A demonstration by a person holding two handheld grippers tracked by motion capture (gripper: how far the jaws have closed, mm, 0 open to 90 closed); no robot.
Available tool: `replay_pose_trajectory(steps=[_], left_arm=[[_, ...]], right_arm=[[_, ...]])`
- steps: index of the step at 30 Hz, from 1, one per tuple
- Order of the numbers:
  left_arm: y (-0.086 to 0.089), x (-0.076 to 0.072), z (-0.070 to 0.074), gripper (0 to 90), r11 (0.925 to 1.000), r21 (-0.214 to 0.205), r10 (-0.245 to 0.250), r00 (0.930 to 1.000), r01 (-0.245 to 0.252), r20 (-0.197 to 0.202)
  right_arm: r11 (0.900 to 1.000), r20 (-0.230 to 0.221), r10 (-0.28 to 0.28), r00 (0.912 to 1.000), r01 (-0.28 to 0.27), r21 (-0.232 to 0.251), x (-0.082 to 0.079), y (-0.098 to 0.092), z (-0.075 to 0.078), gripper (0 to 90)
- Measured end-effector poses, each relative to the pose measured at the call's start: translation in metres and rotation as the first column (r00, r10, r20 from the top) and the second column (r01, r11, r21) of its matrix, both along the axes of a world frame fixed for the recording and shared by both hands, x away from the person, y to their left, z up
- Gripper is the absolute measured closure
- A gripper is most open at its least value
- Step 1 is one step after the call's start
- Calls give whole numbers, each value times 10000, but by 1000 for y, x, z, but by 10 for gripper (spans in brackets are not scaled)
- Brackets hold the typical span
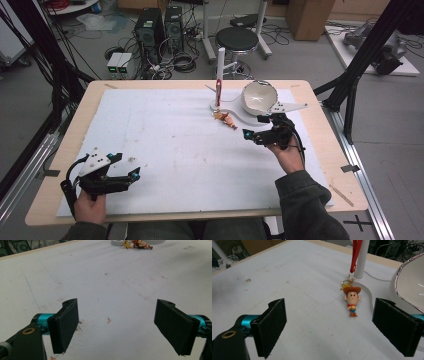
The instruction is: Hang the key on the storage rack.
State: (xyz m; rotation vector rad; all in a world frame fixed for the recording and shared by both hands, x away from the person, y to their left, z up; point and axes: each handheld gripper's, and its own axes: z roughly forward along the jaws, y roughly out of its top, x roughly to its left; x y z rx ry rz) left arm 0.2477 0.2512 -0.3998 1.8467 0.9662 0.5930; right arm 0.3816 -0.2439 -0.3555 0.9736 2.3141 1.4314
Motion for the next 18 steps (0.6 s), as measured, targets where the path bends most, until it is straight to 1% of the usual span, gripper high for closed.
replay_pose_trajectory(steps=[1, 2, 8, 18], left_arm=[[0, 0, 0, 203, 10000, -8, 1, 10000, -1, 11], [-1, 0, 0, 203, 10000, -71, 31, 10000, -31, -2], [-1, 0, 0, 203, 10000, -29, -1, 10000, 1, -13], [-1, 0, 0, 203, 10000, -6, -1, 10000, 1, -35]], right_arm=[[10000, 75, -36, 10000, 37, -42, -3, -1, -2, 113], [10000, 27, -25, 10000, 25, -59, -4, -2, -3, 113], [9999, -77, -129, 9999, 129, -98, -9, -7, -12, 113], [9996, -92, -226, 9997, 225, -139, -20, -16, -21, 113]])
